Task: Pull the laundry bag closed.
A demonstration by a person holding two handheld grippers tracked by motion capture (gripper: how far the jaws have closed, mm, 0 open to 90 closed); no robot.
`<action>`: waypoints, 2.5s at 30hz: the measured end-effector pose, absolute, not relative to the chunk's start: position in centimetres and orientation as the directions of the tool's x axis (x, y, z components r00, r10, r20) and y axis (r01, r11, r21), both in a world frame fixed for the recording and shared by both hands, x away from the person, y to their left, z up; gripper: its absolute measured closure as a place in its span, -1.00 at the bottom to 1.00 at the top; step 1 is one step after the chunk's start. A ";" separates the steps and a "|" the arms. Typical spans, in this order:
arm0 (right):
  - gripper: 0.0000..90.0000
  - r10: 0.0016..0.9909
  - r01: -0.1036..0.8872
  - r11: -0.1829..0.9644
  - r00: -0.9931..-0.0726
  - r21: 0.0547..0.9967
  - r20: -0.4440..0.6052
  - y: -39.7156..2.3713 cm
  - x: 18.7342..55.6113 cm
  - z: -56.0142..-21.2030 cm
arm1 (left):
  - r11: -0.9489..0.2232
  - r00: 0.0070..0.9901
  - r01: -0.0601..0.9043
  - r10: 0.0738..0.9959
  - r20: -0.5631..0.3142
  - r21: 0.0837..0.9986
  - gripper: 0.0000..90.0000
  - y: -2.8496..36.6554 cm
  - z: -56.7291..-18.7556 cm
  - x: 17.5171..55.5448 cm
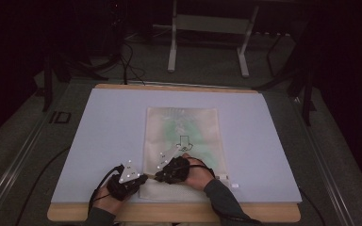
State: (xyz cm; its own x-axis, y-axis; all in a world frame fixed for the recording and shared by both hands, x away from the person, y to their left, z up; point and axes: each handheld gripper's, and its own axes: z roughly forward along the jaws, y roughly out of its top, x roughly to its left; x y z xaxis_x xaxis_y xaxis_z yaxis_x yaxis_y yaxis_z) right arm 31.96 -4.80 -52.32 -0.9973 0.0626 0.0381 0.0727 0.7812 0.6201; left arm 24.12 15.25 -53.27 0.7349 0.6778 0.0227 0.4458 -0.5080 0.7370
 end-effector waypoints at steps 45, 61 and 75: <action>0.82 0.032 0.026 0.841 -0.999 0.540 -0.001 -3.5 31.9 -51.6 | -0.495 0.717 0.447 0.697 0.033 0.746 0.99 14.7 -54.0 25.3; 0.82 0.030 0.017 0.880 -0.999 0.475 -0.019 -3.4 31.7 -50.9 | -0.476 0.710 0.450 0.704 0.020 0.756 0.99 14.8 -54.2 25.2; 0.82 0.025 0.013 0.900 -0.999 0.436 -0.022 -3.8 31.7 -50.5 | -0.474 0.709 0.450 0.705 0.020 0.757 0.99 14.8 -54.2 25.2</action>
